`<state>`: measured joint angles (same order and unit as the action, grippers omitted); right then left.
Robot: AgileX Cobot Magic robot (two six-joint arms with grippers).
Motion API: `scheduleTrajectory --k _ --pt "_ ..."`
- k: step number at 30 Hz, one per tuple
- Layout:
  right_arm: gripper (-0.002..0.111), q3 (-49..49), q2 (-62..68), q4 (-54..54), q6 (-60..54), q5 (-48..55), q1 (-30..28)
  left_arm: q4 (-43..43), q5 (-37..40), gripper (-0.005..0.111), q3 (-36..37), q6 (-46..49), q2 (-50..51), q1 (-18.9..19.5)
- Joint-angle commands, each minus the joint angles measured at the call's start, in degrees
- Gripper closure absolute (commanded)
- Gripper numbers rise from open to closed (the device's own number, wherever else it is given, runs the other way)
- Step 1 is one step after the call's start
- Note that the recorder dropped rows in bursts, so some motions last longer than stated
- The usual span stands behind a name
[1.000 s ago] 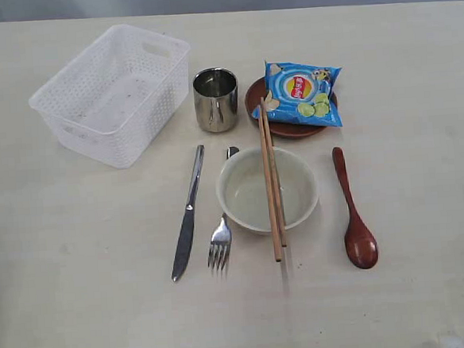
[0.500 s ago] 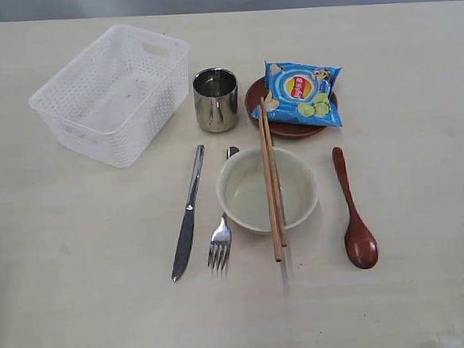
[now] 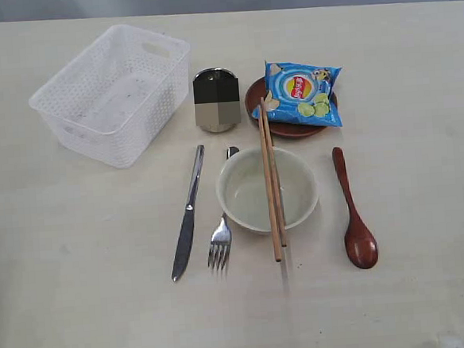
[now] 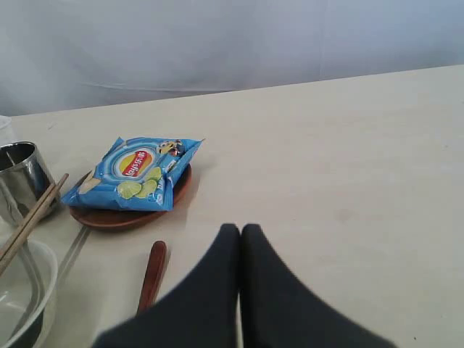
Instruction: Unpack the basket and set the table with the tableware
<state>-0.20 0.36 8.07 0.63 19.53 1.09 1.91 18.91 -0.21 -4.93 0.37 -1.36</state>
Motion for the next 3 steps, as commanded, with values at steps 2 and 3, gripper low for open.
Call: scheduleTrajectory --k 2,3 --pt "0.109 0.2 -0.4 0.1 0.0 0.0 -0.3 -0.2 -0.2 0.107 0.2 -0.2 -0.4 0.1" --pt "0.109 0.2 -0.4 0.1 0.0 0.0 -0.3 -0.2 -0.2 0.107 0.2 -0.2 -0.4 0.1"
